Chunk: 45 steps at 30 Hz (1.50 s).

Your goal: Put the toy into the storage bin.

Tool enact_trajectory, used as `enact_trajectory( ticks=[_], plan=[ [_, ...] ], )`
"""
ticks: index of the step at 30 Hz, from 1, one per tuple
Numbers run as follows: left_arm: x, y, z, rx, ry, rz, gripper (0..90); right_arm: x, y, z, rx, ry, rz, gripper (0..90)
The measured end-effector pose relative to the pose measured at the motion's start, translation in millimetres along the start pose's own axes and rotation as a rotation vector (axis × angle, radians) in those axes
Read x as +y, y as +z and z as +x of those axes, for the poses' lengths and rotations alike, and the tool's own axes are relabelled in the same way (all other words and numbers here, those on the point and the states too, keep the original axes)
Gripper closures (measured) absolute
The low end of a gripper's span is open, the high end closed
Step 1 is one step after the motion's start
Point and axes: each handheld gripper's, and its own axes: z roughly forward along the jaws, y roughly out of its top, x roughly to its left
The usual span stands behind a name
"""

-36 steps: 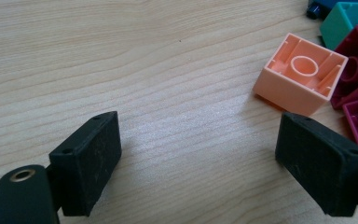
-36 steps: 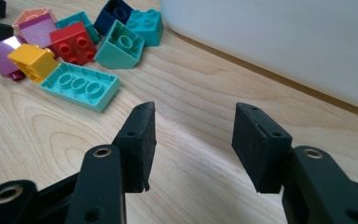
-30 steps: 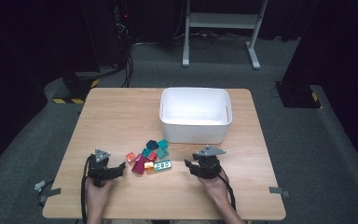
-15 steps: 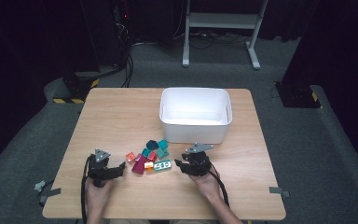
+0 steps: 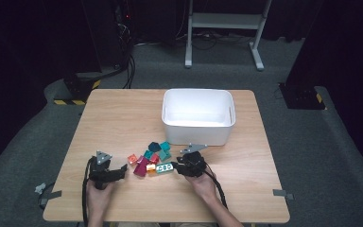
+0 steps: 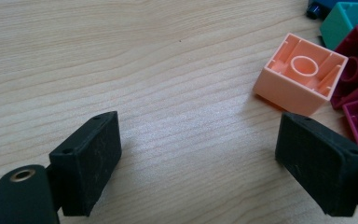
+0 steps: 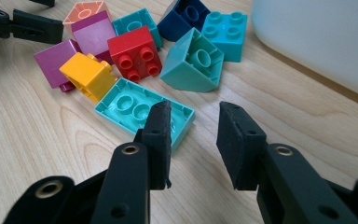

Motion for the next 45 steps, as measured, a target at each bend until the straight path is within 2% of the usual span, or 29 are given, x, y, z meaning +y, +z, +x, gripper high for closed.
enact_trajectory(
  ticks=[8,10,20,32,45],
  plan=[
    [0.0,0.0,-0.1,0.001,0.000,0.000,14.5,-1.8,8.4,0.1,0.009,0.000,0.028,71.3],
    [0.0,-0.1,-0.1,0.001,0.000,0.000,14.5,-2.3,8.1,-0.7,0.012,0.011,0.030,74.1],
    [0.0,-0.1,-0.1,0.001,0.000,0.000,14.5,-2.0,7.5,0.3,0.027,0.003,0.034,84.3],
    [0.0,-0.1,-0.1,0.001,0.000,0.000,14.5,-0.4,7.1,-1.2,0.026,0.016,0.039,86.5],
    [0.0,0.0,-0.1,0.001,0.000,0.000,14.5,0.6,6.8,-1.5,0.009,-0.008,0.042,88.7]
  ],
)
